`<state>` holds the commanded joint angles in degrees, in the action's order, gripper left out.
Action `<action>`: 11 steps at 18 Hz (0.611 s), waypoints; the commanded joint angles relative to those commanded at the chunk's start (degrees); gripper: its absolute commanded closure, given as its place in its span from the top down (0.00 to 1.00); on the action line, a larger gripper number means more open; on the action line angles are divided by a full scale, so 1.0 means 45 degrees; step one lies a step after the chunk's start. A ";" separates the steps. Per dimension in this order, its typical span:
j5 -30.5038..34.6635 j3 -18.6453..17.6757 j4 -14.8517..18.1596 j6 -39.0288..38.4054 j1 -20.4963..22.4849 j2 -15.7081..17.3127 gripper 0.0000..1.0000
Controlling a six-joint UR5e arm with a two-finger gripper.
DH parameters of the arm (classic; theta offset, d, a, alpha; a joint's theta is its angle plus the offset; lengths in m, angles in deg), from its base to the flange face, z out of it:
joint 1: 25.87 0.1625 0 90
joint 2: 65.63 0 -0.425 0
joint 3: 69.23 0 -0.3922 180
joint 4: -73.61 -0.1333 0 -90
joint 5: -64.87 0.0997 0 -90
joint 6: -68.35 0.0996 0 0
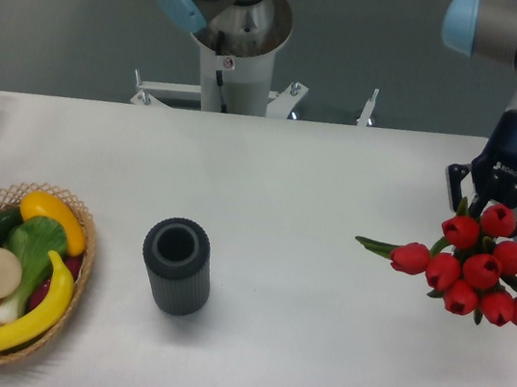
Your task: Insert the flowers into the vase
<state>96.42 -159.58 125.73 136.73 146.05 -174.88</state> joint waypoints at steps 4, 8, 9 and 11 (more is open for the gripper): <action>-0.0039 0.0155 -0.0234 -0.0019 -0.0059 0.0000 0.22; -0.0292 0.0097 -0.0254 -0.0078 -0.0039 0.0000 0.21; -0.0312 0.0097 -0.0254 -0.0078 -0.0078 0.0000 0.22; -0.0312 0.0097 -0.0273 -0.0078 -0.0098 0.0000 0.22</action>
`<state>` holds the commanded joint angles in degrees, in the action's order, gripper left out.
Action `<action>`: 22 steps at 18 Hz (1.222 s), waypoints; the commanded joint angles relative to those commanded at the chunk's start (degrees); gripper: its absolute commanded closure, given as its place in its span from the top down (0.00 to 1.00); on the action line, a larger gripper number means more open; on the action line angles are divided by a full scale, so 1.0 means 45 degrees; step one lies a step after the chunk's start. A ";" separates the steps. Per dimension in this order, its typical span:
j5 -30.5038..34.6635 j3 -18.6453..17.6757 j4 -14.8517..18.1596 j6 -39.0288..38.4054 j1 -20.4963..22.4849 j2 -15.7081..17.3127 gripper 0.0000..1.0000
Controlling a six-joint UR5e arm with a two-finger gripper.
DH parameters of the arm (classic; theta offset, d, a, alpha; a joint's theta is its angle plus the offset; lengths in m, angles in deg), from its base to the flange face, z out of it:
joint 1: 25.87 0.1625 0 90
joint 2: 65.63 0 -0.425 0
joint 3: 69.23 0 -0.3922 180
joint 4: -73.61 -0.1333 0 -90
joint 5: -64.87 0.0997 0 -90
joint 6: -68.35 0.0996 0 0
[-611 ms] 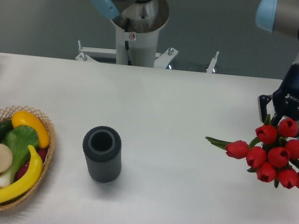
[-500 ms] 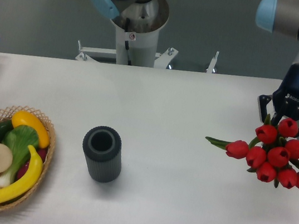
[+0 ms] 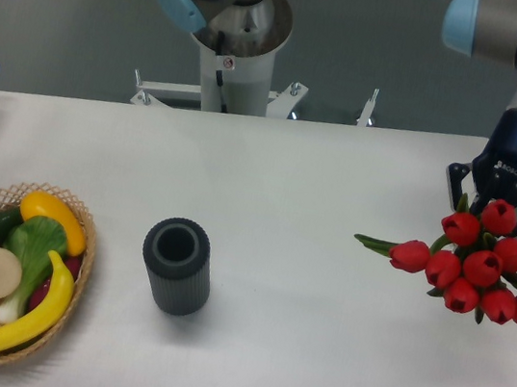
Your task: Insert the flowers into the vase
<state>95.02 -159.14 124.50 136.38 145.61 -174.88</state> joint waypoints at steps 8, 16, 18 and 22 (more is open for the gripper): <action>-0.0446 -0.0058 0.0000 -0.0059 -0.0545 0.0097 0.22; -0.4019 -0.1053 -0.0605 0.0155 -0.1464 0.0117 0.23; -0.4898 -0.1462 -0.0625 0.0467 -0.1542 0.0156 0.22; -0.6850 -0.3023 -0.0645 0.1345 -0.1835 0.0409 0.22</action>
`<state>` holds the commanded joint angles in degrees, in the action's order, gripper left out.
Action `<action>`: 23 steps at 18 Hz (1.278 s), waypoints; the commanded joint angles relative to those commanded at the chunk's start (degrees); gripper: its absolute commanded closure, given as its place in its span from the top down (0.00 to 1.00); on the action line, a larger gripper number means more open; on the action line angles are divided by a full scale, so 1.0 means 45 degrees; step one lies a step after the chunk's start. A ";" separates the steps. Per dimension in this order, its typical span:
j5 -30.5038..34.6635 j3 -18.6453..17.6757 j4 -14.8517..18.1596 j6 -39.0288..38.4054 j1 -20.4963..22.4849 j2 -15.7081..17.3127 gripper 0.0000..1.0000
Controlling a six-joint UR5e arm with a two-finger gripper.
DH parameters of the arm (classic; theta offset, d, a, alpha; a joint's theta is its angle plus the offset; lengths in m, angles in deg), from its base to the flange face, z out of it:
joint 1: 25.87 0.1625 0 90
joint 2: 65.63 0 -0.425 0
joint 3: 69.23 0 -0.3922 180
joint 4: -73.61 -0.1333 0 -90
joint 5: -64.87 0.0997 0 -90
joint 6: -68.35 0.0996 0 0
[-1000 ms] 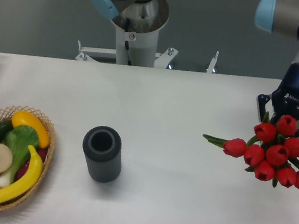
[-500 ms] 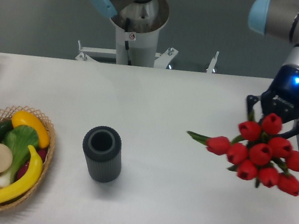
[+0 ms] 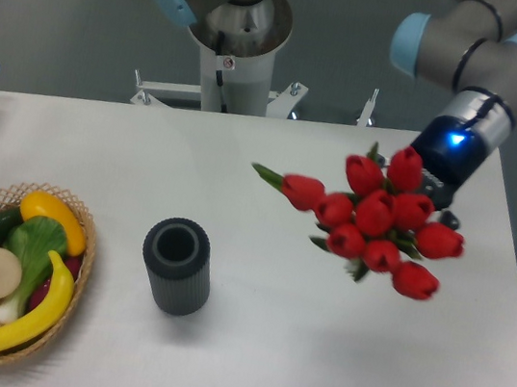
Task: Insert the flowers into the vase
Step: 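Carry the red tulip bunch up and over toward the grey vase, then lower the tulip stems down into the grey vase opening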
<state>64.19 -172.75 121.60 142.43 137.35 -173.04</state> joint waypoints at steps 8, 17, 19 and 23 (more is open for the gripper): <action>-0.0455 -0.0804 0.0020 0.0158 -0.1054 0.0859 0.22; -0.0435 -0.1117 0.0019 0.0236 -0.2129 0.0958 0.22; -0.0435 -0.1176 0.0019 0.0237 -0.2344 0.0900 0.22; -0.0416 -0.1332 0.0019 0.0392 -0.2500 0.0899 0.22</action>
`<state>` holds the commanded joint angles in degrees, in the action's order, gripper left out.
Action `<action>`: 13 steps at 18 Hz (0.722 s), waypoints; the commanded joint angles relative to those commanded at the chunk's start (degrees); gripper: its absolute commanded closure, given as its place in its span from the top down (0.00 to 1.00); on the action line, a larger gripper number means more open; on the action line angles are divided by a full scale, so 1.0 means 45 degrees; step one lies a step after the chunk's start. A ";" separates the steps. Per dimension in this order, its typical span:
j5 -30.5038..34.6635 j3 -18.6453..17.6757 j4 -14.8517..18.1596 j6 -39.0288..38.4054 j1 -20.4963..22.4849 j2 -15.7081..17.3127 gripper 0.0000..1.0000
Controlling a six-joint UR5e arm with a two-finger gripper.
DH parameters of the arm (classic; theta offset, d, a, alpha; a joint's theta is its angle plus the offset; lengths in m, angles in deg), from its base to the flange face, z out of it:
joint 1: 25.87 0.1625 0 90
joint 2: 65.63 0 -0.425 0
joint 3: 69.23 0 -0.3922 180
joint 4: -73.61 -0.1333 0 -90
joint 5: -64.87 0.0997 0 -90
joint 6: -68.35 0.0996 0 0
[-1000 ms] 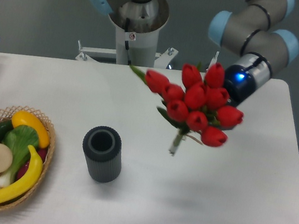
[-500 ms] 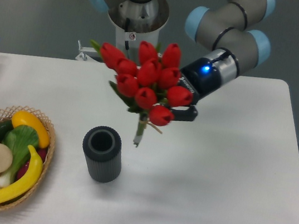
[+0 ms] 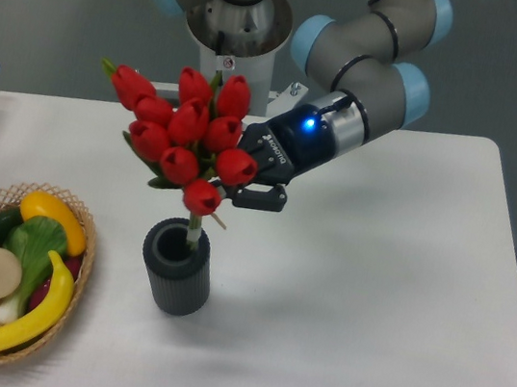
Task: Insert the flowers into the vase
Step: 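Lower the tulip stems down into the grey vase opening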
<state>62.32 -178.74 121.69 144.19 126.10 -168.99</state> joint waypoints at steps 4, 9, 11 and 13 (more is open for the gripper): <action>0.0020 -0.0331 0.0000 0.0176 -0.0138 -0.0078 0.22; 0.0059 -0.0819 0.0020 0.1287 -0.0138 -0.0565 0.22; 0.0078 -0.1093 0.0020 0.1797 -0.0138 -0.0703 0.22; 0.0078 -0.1133 0.0020 0.1798 -0.0138 -0.0781 0.22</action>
<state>62.67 -183.84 121.78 152.28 125.48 -172.51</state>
